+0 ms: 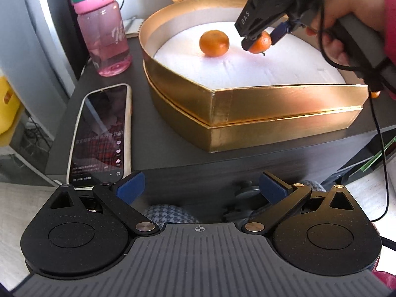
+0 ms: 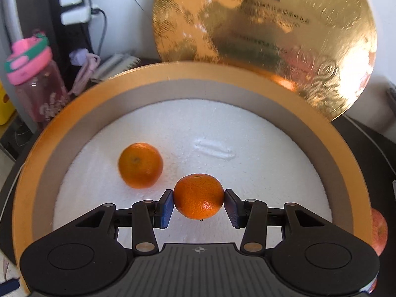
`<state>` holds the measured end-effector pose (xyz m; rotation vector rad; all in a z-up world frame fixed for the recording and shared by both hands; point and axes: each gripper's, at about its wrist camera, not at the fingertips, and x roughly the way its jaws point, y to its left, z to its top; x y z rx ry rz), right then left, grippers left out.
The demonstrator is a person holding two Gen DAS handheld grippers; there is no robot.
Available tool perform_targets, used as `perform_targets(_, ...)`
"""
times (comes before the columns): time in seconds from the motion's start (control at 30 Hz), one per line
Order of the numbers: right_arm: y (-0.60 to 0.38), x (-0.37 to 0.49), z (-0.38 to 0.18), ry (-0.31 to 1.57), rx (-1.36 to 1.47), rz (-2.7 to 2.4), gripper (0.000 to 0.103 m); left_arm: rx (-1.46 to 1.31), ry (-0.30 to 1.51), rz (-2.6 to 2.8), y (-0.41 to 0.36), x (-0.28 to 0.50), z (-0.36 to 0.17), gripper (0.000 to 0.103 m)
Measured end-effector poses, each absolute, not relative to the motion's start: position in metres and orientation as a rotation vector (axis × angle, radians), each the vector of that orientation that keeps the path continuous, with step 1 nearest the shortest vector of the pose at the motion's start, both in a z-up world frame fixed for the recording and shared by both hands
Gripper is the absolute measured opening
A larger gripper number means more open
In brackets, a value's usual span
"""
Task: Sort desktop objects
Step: 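Place the second mandarin on the foam beside the first, release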
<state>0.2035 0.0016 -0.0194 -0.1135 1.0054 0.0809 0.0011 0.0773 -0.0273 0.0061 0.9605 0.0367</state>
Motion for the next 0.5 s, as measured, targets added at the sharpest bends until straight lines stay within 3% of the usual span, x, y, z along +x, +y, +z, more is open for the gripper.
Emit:
perform_targets(0.27, 0.007, 0.213, -0.026, 0.999, -0.097, 0.073, 0.045, 0.007, 0.966, 0.039, 0.078, 0.000, -0.028, 0.101)
perform_targets(0.5, 0.001, 0.202, -0.017, 0.972, -0.099, 0.061, 0.066, 0.015, 0.960, 0.041, 0.074, -0.001, -0.026, 0.101)
